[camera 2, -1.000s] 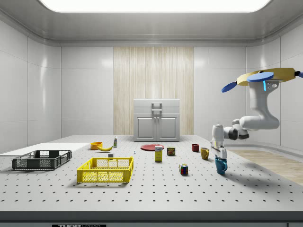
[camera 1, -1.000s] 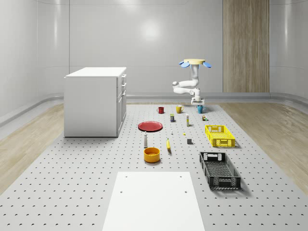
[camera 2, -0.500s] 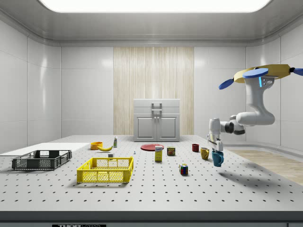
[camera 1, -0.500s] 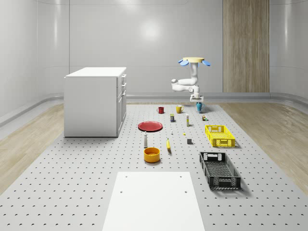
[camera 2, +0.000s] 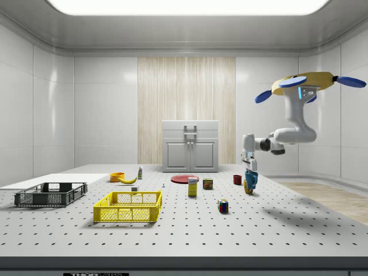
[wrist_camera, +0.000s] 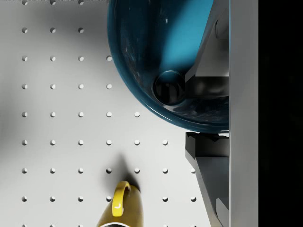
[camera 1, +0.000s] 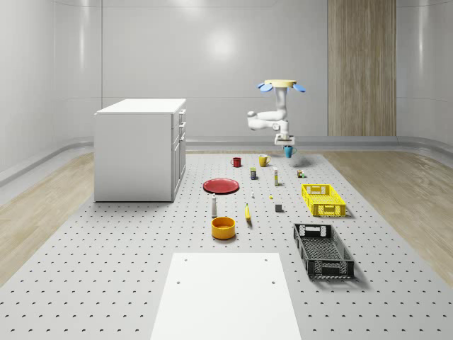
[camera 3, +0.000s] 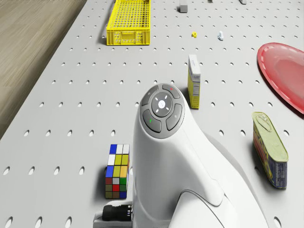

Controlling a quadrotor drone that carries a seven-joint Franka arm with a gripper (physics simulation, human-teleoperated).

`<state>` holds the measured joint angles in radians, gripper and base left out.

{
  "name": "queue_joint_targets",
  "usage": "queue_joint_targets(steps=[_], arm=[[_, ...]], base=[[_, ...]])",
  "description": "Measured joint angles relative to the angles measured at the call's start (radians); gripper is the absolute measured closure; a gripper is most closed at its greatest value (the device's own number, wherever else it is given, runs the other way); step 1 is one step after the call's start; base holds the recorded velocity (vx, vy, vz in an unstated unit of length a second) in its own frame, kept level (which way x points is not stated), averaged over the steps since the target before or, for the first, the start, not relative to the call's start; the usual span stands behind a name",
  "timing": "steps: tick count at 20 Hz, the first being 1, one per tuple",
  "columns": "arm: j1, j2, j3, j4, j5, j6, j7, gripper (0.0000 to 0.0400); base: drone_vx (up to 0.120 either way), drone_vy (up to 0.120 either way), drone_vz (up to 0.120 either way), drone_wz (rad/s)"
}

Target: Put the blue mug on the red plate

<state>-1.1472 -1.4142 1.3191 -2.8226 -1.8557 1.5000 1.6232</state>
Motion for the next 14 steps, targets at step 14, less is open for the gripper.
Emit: queue_joint_targets(steps=[14], arm=[[-0.009, -0.032, 0.008, 0.001, 0.017, 0.029, 0.008, 0.0300]], base=[[0.120, -0.120, 0.063, 0.000]])
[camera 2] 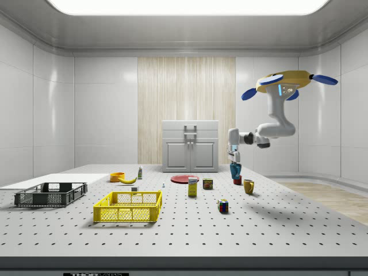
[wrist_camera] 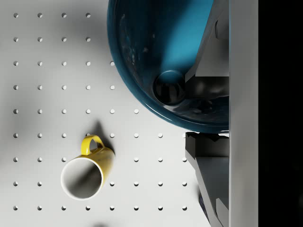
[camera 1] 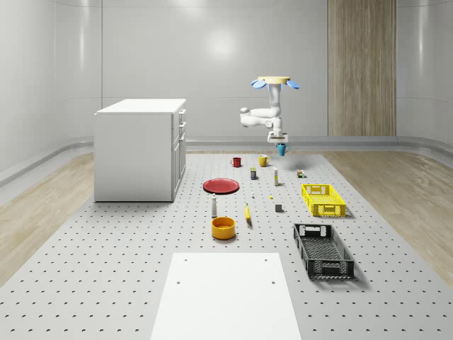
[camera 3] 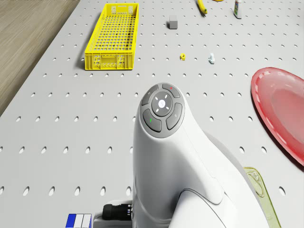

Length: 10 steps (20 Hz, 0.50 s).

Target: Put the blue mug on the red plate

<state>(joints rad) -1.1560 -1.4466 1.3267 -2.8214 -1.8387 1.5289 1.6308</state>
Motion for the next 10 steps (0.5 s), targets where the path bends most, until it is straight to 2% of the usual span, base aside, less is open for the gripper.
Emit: queue_joint_targets(steps=[4, 10], arm=[[-0.002, -0.008, 0.001, 0.000, 0.004, 0.008, 0.002, 0.0300], [-0.005, -0.020, 0.003, 0.001, 0.009, 0.019, 0.004, 0.0300]], base=[[0.120, -0.120, 0.120, 0.000], [0.120, -0.120, 0.000, 0.000]])
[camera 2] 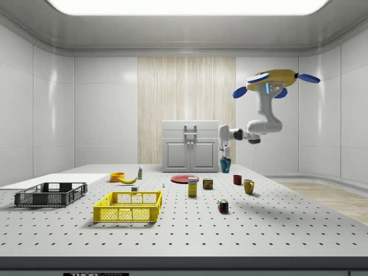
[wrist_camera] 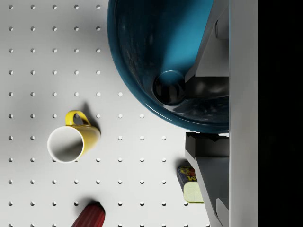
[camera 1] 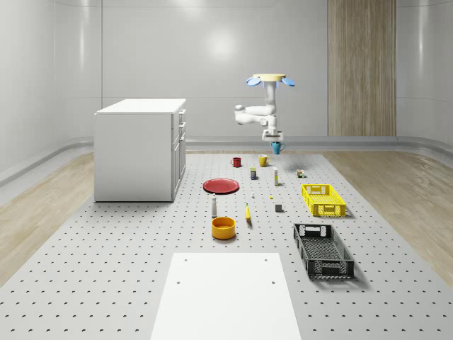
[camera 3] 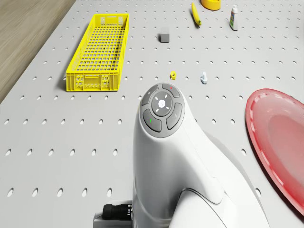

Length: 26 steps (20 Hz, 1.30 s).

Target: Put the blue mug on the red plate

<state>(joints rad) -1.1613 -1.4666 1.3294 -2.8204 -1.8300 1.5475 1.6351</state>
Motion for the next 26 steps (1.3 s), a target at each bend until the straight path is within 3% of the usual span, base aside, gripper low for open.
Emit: queue_joint_targets(steps=[26], arm=[[-0.011, -0.041, 0.005, 0.002, 0.017, 0.038, 0.008, 0.0300]], base=[[0.120, -0.120, 0.000, 0.000]])
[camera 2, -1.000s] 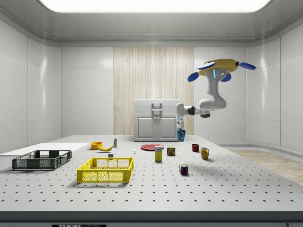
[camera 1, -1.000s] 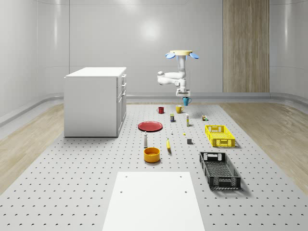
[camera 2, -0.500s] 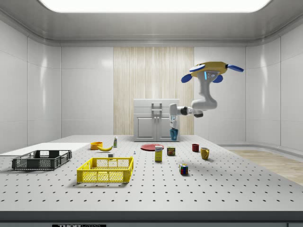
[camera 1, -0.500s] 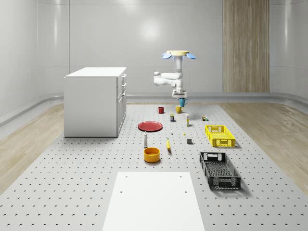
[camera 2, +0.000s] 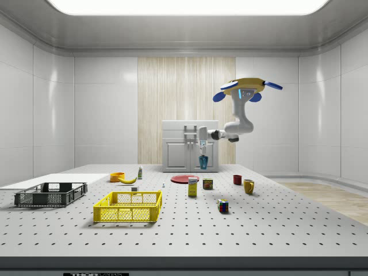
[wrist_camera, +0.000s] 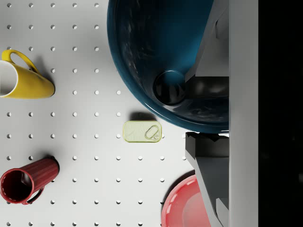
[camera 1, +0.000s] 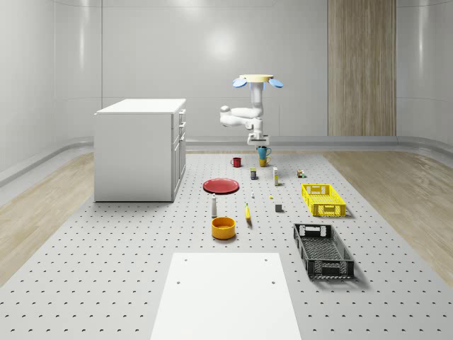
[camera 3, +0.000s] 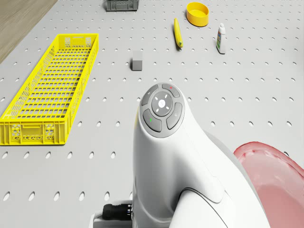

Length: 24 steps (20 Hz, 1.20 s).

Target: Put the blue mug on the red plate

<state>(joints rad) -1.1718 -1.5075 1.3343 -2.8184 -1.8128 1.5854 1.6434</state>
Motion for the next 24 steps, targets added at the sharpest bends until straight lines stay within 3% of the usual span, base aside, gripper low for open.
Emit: queue_joint_targets(steps=[19, 24], arm=[[-0.005, -0.021, 0.002, 0.001, 0.009, 0.020, 0.004, 0.0300], [-0.007, -0.026, 0.003, 0.001, 0.011, 0.024, 0.005, 0.0300]], base=[[0.120, -0.120, 0.000, 0.000], [0.120, -0.120, -0.120, 0.000]])
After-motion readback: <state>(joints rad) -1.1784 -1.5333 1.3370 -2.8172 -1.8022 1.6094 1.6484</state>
